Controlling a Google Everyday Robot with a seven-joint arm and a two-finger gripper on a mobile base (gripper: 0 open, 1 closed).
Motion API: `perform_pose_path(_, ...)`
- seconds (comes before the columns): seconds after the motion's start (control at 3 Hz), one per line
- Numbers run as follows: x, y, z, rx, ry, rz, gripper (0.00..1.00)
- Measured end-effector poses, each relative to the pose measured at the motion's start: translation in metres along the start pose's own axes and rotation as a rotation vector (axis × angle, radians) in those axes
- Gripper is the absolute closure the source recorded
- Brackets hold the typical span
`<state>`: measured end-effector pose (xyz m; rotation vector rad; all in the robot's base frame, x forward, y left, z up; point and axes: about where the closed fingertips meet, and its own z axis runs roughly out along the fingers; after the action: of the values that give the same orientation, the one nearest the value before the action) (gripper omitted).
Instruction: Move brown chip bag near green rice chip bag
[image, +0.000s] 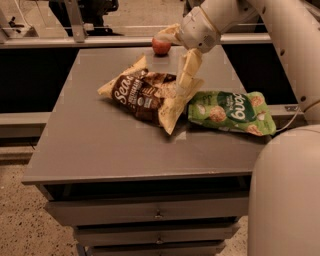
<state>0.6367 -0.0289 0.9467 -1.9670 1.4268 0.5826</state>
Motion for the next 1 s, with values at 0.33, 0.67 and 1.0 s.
perform_pose_path(0.33, 0.004, 0.008, -0.04, 0.14, -0.003, 0.127, 0.0)
perform_pose_path(0.67, 0.012, 0.013, -0.094, 0.347, 0.006, 0.283, 0.0)
perform_pose_path(1.0, 0.024, 0.008, -0.152, 0.575, 0.02, 0.39, 0.0)
